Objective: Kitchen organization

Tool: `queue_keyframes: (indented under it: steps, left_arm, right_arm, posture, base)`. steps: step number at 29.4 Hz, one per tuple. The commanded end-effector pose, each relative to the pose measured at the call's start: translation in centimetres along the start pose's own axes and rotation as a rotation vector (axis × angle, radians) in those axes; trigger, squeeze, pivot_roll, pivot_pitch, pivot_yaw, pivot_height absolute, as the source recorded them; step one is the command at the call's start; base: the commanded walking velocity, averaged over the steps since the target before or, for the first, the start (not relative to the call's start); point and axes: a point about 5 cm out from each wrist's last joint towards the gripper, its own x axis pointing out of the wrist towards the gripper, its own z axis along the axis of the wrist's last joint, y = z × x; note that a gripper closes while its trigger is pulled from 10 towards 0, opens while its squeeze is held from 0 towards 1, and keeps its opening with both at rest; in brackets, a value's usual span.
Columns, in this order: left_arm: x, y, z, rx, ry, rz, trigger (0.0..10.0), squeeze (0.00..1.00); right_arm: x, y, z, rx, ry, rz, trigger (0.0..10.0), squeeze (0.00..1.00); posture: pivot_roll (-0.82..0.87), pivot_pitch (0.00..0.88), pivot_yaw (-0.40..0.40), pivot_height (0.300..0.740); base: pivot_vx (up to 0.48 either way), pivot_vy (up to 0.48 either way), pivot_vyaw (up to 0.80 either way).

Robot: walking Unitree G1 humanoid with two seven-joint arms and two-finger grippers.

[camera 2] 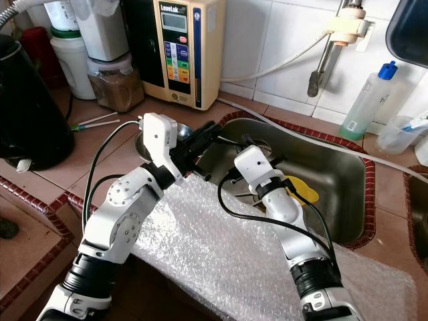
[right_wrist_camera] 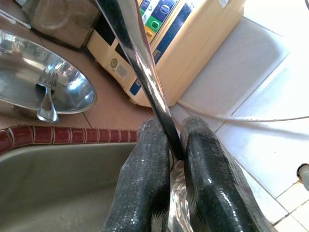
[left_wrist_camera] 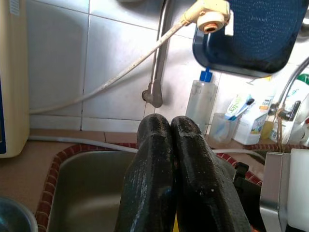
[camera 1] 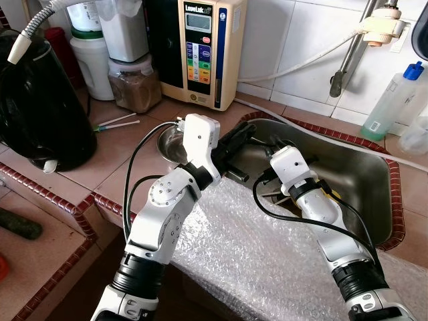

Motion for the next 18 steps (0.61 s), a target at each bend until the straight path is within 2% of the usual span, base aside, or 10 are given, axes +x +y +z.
queue_keyframes:
  steps: [1,8,9,10,11,12,18]
  left_arm:
    - [-0.16,-0.05,-0.17,0.002,0.005,-0.008,0.0,0.0]
    - [-0.08,-0.2,-0.41,0.001,0.011,0.003,0.0,0.0]
    - [-0.12,-0.23,-0.55,-0.002,0.018,0.015,3.2,0.0]
    - [-0.14,-0.22,-0.62,-0.01,0.022,0.019,10.0,0.36]
    - [-0.16,-0.22,-0.67,-0.017,0.024,0.02,10.0,0.36]
    - [-0.2,-0.21,-0.68,-0.02,0.023,0.021,10.0,1.0]
    - [-0.33,0.03,-0.82,-0.01,0.034,0.035,10.0,1.0]
  right_arm:
    - [0.28,-0.93,0.15,0.02,-0.007,-0.047,0.0,0.0]
    - [1.07,-0.61,0.48,0.026,-0.018,-0.035,0.0,0.0]
    - [1.16,-0.53,0.56,0.03,-0.021,-0.034,0.0,0.0]
    - [1.18,-0.5,0.59,0.031,-0.023,-0.033,0.0,0.0]
    - [1.18,-0.48,0.61,0.031,-0.024,-0.031,0.0,0.0]
    - [1.17,-0.49,0.61,0.031,-0.025,-0.031,0.0,0.0]
    - [1.0,-0.62,0.32,0.029,-0.021,-0.027,0.0,0.0]
  posture:
    - [0.05,0.0,-0.012,0.74]
    - [0.05,0.0,-0.008,0.74]
    - [0.05,0.0,-0.01,0.74]
    - [0.05,0.0,-0.011,0.74]
    - [0.05,0.0,-0.011,0.74]
    - [0.05,0.0,-0.011,0.74]
    - [0.04,0.0,-0.014,0.74]
  base:
    - [0.0,0.0,0.0]
    - [0.0,0.0,0.0]
    - [0.0,0.0,0.0]
    - [0.0,0.0,0.0]
    - [0.0,0.0,0.0]
    - [0.0,0.0,0.0]
    - [0.0,0.0,0.0]
